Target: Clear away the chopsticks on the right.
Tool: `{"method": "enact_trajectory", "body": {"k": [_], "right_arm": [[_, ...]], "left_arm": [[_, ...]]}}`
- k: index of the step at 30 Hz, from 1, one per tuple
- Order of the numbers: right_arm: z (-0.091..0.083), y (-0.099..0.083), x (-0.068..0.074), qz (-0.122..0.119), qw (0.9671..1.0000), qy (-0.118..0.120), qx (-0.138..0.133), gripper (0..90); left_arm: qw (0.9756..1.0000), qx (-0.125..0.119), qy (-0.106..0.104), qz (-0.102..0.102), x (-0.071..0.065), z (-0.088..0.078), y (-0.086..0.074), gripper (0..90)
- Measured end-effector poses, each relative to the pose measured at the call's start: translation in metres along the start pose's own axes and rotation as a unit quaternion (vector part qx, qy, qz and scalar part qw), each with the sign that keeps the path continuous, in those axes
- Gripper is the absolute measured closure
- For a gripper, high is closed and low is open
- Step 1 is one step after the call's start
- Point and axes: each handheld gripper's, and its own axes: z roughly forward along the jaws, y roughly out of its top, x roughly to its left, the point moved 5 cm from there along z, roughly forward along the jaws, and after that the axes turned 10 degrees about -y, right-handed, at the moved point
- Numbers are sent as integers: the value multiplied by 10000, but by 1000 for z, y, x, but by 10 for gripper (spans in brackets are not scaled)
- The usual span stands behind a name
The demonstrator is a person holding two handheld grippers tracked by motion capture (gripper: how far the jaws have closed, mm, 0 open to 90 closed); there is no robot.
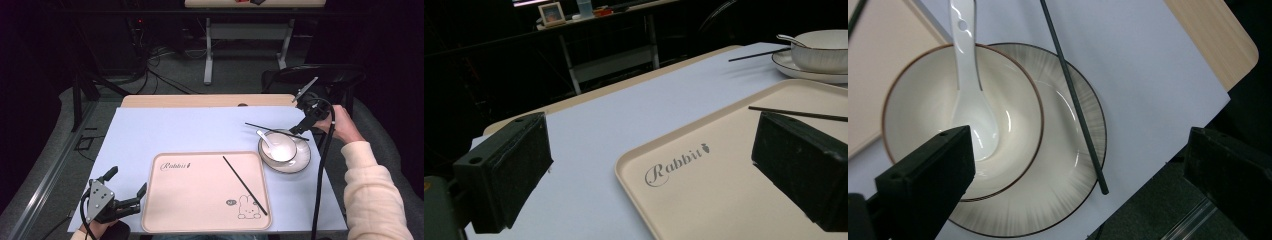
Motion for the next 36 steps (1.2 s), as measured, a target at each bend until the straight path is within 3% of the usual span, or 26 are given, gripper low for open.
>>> {"method": "enact_trajectory", "body": {"k": [6, 7, 9, 12, 13, 14, 15, 19, 20, 22, 27, 36], "right_arm": [[21, -2, -12, 19, 9997, 68, 237, 0], [26, -3, -12, 127, 9993, 74, 331, 0], [34, -3, -14, 16, 9994, 59, 351, 17], [44, -2, -15, 66, 9989, -23, 460, 155], [48, -1, -15, 119, 9985, -97, 535, 159], [53, 0, -17, -6, 9985, -147, 525, 211], [58, 0, -14, 57, 9980, -158, 613, 271], [75, -1, -10, -281, 9967, -116, 757, 377], [78, -2, -7, -205, 9967, -38, 780, 404], [82, -2, -6, -304, 9957, -10, 876, 495], [91, -4, -6, -407, 9945, 59, 964, 606], [100, -8, 0, -612, 9914, 199, 1143, 720]], "left_arm": [[10000, 21, -14, 24, 0, 0, 0, 25], [10000, 21, -14, 22, 0, 0, 0, 24], [10000, 29, -18, 19, -1, 1, 0, 24], [10000, 35, -19, 29, -1, 1, 0, 24], [10000, 28, -15, 12, -1, 1, 0, 25], [10000, 19, -15, 12, 0, 1, 0, 24], [10000, 15, -8, 10, 0, 0, 0, 25], [10000, 17, -16, 7, 0, 1, 0, 25], [10000, 18, -17, 10, 0, 1, 0, 25], [10000, 23, -17, 14, 0, 1, 0, 24], [10000, 19, -17, 14, 0, 1, 0, 24], [10000, 35, -6, 23, 0, 1, 0, 24]]}}
